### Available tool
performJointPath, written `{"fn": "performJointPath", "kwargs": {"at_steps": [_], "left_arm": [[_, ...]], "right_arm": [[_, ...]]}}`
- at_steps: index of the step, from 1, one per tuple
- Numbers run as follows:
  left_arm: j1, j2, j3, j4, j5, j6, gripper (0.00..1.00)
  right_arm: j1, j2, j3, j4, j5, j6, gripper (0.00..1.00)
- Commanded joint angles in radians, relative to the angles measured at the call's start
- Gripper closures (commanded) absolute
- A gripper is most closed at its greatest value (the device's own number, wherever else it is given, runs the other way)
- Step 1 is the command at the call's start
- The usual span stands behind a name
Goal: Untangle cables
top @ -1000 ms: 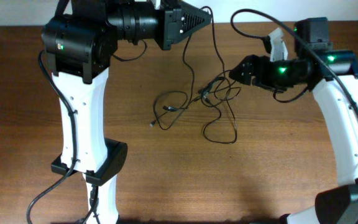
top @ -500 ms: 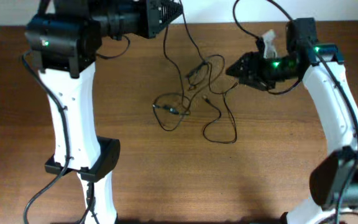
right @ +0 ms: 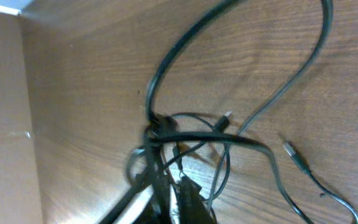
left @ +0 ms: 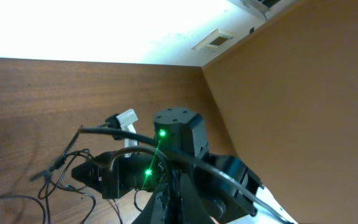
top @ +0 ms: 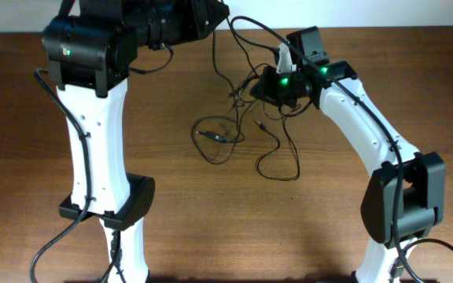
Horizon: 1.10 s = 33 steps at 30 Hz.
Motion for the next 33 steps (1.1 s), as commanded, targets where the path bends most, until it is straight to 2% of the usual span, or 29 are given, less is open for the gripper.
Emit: {"fn": "performJointPath", "kwargs": {"at_steps": [1,4,7,12,17,18,19,21,23,25,27,28,29,30,31,32,33], "left_arm": [[0.031,-0.032,0.000,0.003,0.020,-0.008,1.00],[0.098,-0.050,0.003,0.046,0.125,0.075,1.00],[0.203,-0.097,0.005,0.083,0.187,0.078,1.00],[0.307,-0.161,0.005,0.099,0.188,0.078,1.00],[0.400,-0.193,0.005,0.105,0.175,0.078,1.00],[0.404,-0.193,0.005,0.112,0.109,0.121,1.00],[0.400,-0.192,0.002,0.095,0.067,0.293,1.00],[0.364,-0.190,-0.036,0.010,0.071,0.500,1.00],[0.319,-0.190,-0.115,-0.087,0.071,0.717,1.00],[0.310,-0.190,-0.186,-0.116,0.069,0.791,1.00],[0.310,-0.190,-0.248,-0.124,-0.003,0.801,1.00],[0.310,-0.190,-0.264,-0.122,0.013,0.802,1.00],[0.308,-0.190,-0.270,-0.113,0.089,0.828,1.00],[0.308,-0.190,-0.269,-0.093,0.273,0.899,1.00],[0.308,-0.191,-0.269,-0.065,0.383,0.917,1.00],[0.308,-0.191,-0.269,-0.032,0.420,0.916,1.00],[0.309,-0.190,-0.269,-0.008,0.369,0.908,1.00]], "right_arm": [[-0.076,-0.002,0.013,-0.056,0.020,0.016,0.96],[-0.187,0.004,0.004,-0.192,0.123,0.006,0.96],[-0.281,0.005,-0.109,-0.185,0.143,0.005,0.96],[-0.325,0.005,-0.197,-0.157,0.143,-0.013,0.96],[-0.326,0.005,-0.203,-0.192,0.221,-0.037,0.96],[-0.326,0.005,-0.203,-0.198,0.205,-0.071,0.96],[-0.326,0.005,-0.202,-0.179,0.049,-0.219,0.96],[-0.326,0.001,-0.156,-0.217,-0.354,-0.523,0.96],[-0.326,-0.039,-0.070,-0.298,-0.346,-0.541,0.96],[-0.332,-0.085,0.004,-0.372,-0.245,-0.478,0.96],[-0.356,-0.141,0.041,-0.417,-0.219,-0.477,0.96],[-0.364,-0.170,0.041,-0.422,-0.220,-0.477,0.96],[-0.364,-0.175,0.041,-0.438,-0.224,-0.478,0.96],[-0.364,-0.174,0.040,-0.457,-0.219,-0.483,0.96],[-0.364,-0.174,0.040,-0.467,-0.184,-0.481,0.96],[-0.366,-0.175,0.040,-0.477,-0.159,-0.457,0.96],[-0.392,-0.175,0.048,-0.493,-0.175,-0.454,0.96]]}}
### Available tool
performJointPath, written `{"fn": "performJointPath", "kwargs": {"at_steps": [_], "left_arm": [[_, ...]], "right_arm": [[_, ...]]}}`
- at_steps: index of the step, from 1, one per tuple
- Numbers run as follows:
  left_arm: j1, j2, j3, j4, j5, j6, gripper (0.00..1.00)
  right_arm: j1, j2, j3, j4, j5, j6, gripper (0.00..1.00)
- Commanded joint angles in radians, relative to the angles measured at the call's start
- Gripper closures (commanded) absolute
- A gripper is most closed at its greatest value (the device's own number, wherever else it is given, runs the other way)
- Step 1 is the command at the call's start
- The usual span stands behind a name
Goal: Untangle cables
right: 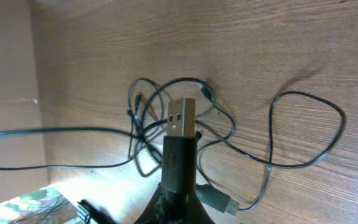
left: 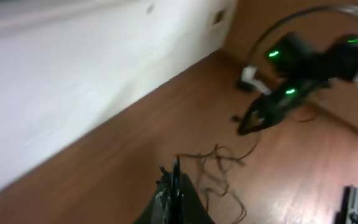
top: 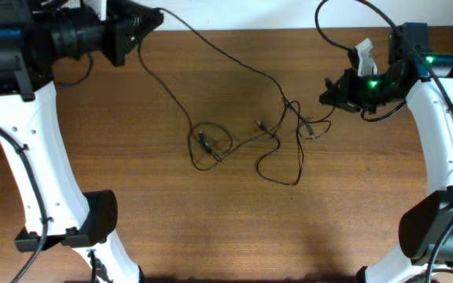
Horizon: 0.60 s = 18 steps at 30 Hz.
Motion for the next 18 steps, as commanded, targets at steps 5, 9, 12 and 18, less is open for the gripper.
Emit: {"fn": "performJointPath", "kwargs": {"at_steps": [5,9,12,18], "left_arm": [[0.003,-0.004,-0.001,0.117,-0.487,-0.237,1.00],[0.003,-0.008,-0.001,0.193,-0.832,-0.394,1.00],[0.003,-0.021,-0.001,0.222,-0.901,-0.418,1.00],[0.002,-0.021,-0.001,0.224,-0.698,-0.433,1.00]], "right_arm": [[-0.227,-0.010,0.026,-0.162,0.146,0.006,0.96],[-0.330,-0.009,-0.077,-0.148,0.287,0.047,0.96],[-0.340,-0.009,-0.228,-0.072,0.309,0.060,0.96],[-0.292,-0.010,-0.219,-0.145,0.029,-0.232,0.29]]}}
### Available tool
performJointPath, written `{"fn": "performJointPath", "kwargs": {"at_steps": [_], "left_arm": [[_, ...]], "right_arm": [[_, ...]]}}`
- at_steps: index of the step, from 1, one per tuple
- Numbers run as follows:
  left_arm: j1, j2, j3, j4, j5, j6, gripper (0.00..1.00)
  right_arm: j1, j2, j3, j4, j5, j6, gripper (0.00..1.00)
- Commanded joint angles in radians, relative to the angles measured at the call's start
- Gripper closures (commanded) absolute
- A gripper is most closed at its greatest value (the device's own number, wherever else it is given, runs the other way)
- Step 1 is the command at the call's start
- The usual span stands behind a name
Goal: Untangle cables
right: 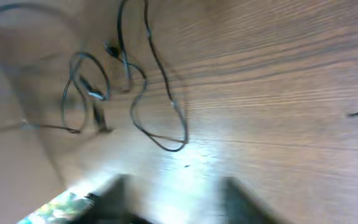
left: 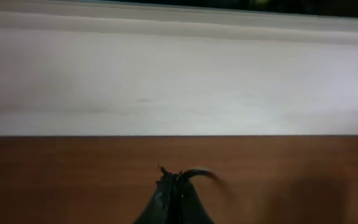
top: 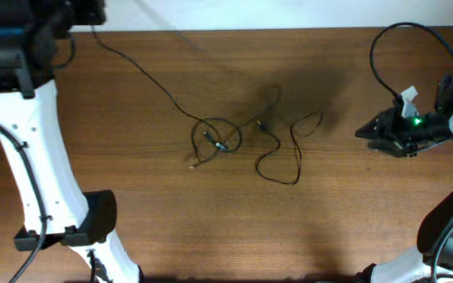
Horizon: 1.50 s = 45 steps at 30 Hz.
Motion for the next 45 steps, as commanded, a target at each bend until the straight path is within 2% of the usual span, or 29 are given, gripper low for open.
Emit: {"fn": "performJointPath", "kwargs": {"at_steps": [1,3,5,8,11,13,15,17,18,20,21,23,24,25,27,29,32,33,36,38,41,42,45], "left_arm": [[0.002,-0.025,0.018,0.031,0.153,-0.013,1.00],[-0.027,-0.038,0.018,0.107,0.300,-0.014,1.00],[-0.083,-0.068,0.018,0.168,0.375,-0.014,1.00],[-0.141,-0.134,0.018,0.244,0.501,-0.074,1.00],[-0.174,-0.211,0.018,0.304,0.503,-0.107,1.00],[-0.164,-0.257,0.018,0.305,0.433,-0.107,1.00],[-0.165,-0.297,0.018,0.319,0.432,-0.127,1.00],[-0.167,-0.333,0.018,0.359,0.432,-0.275,1.00],[-0.167,-0.362,0.018,0.383,0.385,-0.362,1.00],[-0.167,-0.369,0.018,0.372,0.280,-0.361,1.00],[-0.167,-0.362,0.015,0.327,0.220,-0.338,1.00],[-0.167,-0.333,0.015,0.216,0.221,-0.243,1.00],[-0.167,-0.304,0.015,0.130,0.221,-0.154,1.00],[-0.167,-0.247,0.015,-0.005,0.222,-0.001,1.00],[-0.167,-0.161,0.015,-0.113,0.221,0.089,1.00],[-0.159,-0.085,0.016,-0.097,0.221,0.118,1.00],[-0.139,-0.113,0.024,0.054,0.221,0.092,1.00],[-0.113,-0.137,0.024,0.100,0.221,0.077,1.00],[0.081,-0.210,0.024,0.208,0.224,-0.084,1.00],[0.227,-0.219,0.024,0.227,0.293,-0.103,1.00],[0.468,-0.197,-0.006,0.198,0.287,-0.103,1.00],[0.517,-0.183,-0.021,0.167,0.241,-0.103,1.00],[0.662,-0.117,-0.068,0.082,-0.124,-0.193,1.00]], "right_arm": [[0.026,0.004,0.045,-0.016,-0.056,-0.083,0.28],[0.062,0.003,0.093,-0.028,-0.119,-0.094,0.28],[0.138,0.003,0.126,-0.027,-0.118,-0.093,0.28],[0.258,0.003,0.126,0.060,-0.118,0.031,0.30],[0.355,0.003,0.126,0.171,-0.114,0.134,0.30],[0.381,0.003,0.126,0.197,-0.099,0.145,0.30],[0.382,0.003,0.126,0.197,-0.005,0.224,0.31],[0.382,0.003,0.126,0.196,0.056,0.298,0.32],[0.382,0.003,0.126,0.198,0.071,0.323,0.32],[0.382,0.003,0.125,0.191,0.082,0.333,0.34],[0.386,0.003,0.125,0.182,0.139,0.346,0.34],[0.393,0.003,0.124,0.174,0.150,0.345,0.34],[0.402,0.003,0.124,0.175,0.149,0.338,0.34],[0.426,0.003,0.124,0.175,0.143,0.305,0.34],[0.471,0.003,0.124,0.177,0.140,0.280,0.34],[0.508,0.003,0.124,0.179,0.151,0.281,0.34],[0.509,0.003,0.124,0.179,0.174,0.285,0.34],[0.509,0.003,0.124,0.179,0.174,0.285,0.34],[0.509,0.003,0.124,0.179,0.177,0.285,0.34],[0.509,0.003,0.124,0.179,0.176,0.284,0.34],[0.509,0.004,0.124,0.177,0.176,0.284,0.34],[0.509,0.004,0.124,0.175,0.176,0.284,0.34],[0.509,0.004,0.123,0.164,0.177,0.284,0.34]]}}
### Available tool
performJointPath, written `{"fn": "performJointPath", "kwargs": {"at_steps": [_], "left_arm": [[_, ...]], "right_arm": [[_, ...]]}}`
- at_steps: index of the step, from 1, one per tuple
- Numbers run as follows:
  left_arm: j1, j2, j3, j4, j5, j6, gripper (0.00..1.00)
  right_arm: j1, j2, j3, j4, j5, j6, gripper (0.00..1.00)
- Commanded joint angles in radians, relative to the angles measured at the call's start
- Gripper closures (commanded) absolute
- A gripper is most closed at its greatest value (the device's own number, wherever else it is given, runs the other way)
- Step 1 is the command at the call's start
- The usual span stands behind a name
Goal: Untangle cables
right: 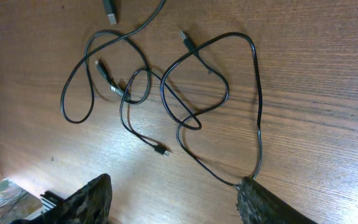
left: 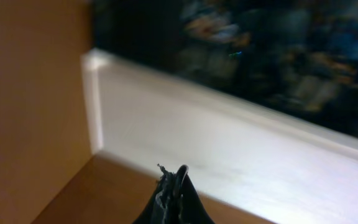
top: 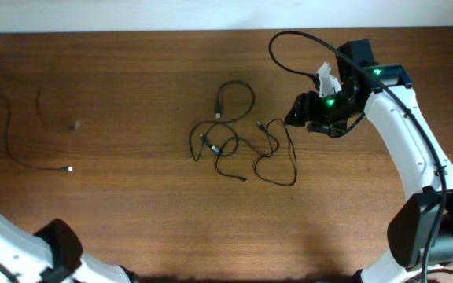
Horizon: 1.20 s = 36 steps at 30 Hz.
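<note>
A tangle of thin black cables [top: 230,141] lies mid-table, with several plugs showing in the right wrist view [right: 166,93]. One cable [top: 10,137] lies apart at the far left, its light tip pointing right. My right gripper [top: 296,116] hovers just right of the tangle, open [right: 179,199] with nothing between the fingers. A loop of cable touches its right finger [right: 260,202]. My left gripper [left: 174,177] is shut and points at a wall. A thin dark curve sits at its tips, too small to identify.
Wooden table [top: 132,220] with a white wall along its back edge. The right arm's own thick black cable [top: 278,51] arcs above the table by a white tag [top: 325,77]. Only the left arm's base [top: 53,244] shows overhead, at the bottom left.
The cable stretched from my left gripper to the tangle now lies apart at the far left. The left arm has left the overhead view. My right gripper moved left to beside the tangle, still open.
Both grippers were together over the tangle at the back. Then they stood far apart, left shut on a thin cable, right shut on a USB plug. Later the right was open at the table's right edge. Now one cable lies separate at the left.
</note>
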Motion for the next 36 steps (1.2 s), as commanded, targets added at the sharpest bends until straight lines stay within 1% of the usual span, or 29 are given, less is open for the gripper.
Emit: {"fn": "performJointPath", "kwargs": {"at_steps": [1,2,3,4,5,6,7,9,10,11,13,15,19,21,22,23,24,25,26,28,29,31,32,34,35,36], "left_arm": [[0.101,0.066,-0.044,-0.069,-0.351,-0.079,1.00],[0.108,0.084,-0.050,-0.128,-0.571,-0.105,1.00],[0.108,0.092,-0.050,-0.159,-0.669,-0.159,1.00],[0.108,0.102,-0.056,-0.202,-0.771,-0.248,1.00],[0.108,0.110,-0.094,-0.209,-0.849,-0.314,1.00],[0.108,0.110,-0.177,-0.206,-0.932,-0.393,1.00],[0.108,0.110,-0.244,-0.206,-0.974,-0.455,1.00],[0.109,0.110,-0.423,-0.186,-0.984,-0.565,1.00],[0.109,0.110,-0.601,-0.097,-0.983,-0.581,1.00],[0.108,0.110,-0.727,-0.009,-0.972,-0.581,1.00],[0.108,0.110,-0.906,0.131,-0.929,-0.580,1.00],[0.108,0.110,-1.132,0.323,-0.901,-0.579,1.00],[0.109,0.111,-1.411,0.576,-0.902,-0.579,1.00],[0.113,0.112,-1.511,0.690,-0.901,-0.579,1.00],[0.113,0.113,-1.533,0.711,-0.896,-0.579,1.00],[0.113,0.113,-1.537,0.719,-0.883,-0.579,0.70],[0.113,0.112,-1.537,0.736,-0.883,-0.565,0.25],[0.113,0.112,-1.527,0.753,-0.874,-0.506,0.01],[0.113,0.109,-1.501,0.753,-0.856,-0.455,0.01],[0.113,0.074,-1.440,0.738,-0.822,-0.412,0.01],[0.113,0.039,-1.402,0.730,-0.822,-0.404,0.01],[0.112,-0.060,-1.333,0.735,-0.814,-0.322,0.01],[0.112,-0.092,-1.328,0.735,-0.815,-0.290,0.01],[0.113,-0.120,-1.328,0.705,-0.815,-0.278,0.01],[0.113,-0.120,-1.328,0.629,-0.815,-0.278,0.21],[0.113,-0.118,-1.328,0.583,-0.816,-0.278,0.32]], "right_arm": [[0.000,0.002,0.012,-0.006,0.009,-0.010,0.34],[0.000,0.002,0.012,-0.007,0.009,-0.010,0.34],[0.000,0.002,0.012,-0.014,0.009,-0.010,0.34],[0.000,0.003,0.012,-0.022,0.009,-0.010,0.34],[0.000,0.003,0.012,-0.027,0.013,-0.010,0.34],[0.000,0.003,0.012,-0.029,0.016,-0.010,0.34],[0.000,0.003,0.012,-0.029,0.021,-0.010,0.34],[0.000,0.003,0.012,-0.029,0.029,-0.010,0.35],[0.000,0.003,0.012,-0.029,0.035,-0.010,0.34],[0.000,0.003,0.012,-0.029,0.035,-0.010,0.35],[0.000,0.003,0.012,-0.030,0.035,-0.011,0.34],[0.000,0.014,0.012,-0.033,0.035,-0.010,0.34],[0.000,0.033,0.002,-0.048,0.035,-0.013,0.34],[0.000,0.033,0.002,-0.048,0.035,-0.013,0.34],[0.000,0.033,0.002,-0.048,0.035,-0.013,0.34],[0.000,0.033,0.002,-0.048,0.035,-0.013,0.34],[0.000,0.033,0.002,-0.048,0.035,-0.013,0.34],[0.000,0.033,0.002,-0.048,0.035,-0.013,0.34],[0.000,0.033,0.002,-0.048,0.035,-0.013,0.34],[0.000,0.033,0.002,-0.049,0.035,-0.013,0.34],[0.000,0.033,0.002,-0.049,0.035,-0.013,0.34],[0.000,0.033,0.002,-0.049,0.035,-0.013,0.34],[0.000,0.033,0.002,-0.049,0.035,-0.013,0.34],[0.000,0.033,0.002,-0.049,0.035,-0.013,0.34],[0.000,0.033,0.002,-0.051,0.035,-0.014,0.34],[0.000,0.033,0.002,-0.051,0.035,-0.014,0.34]]}}
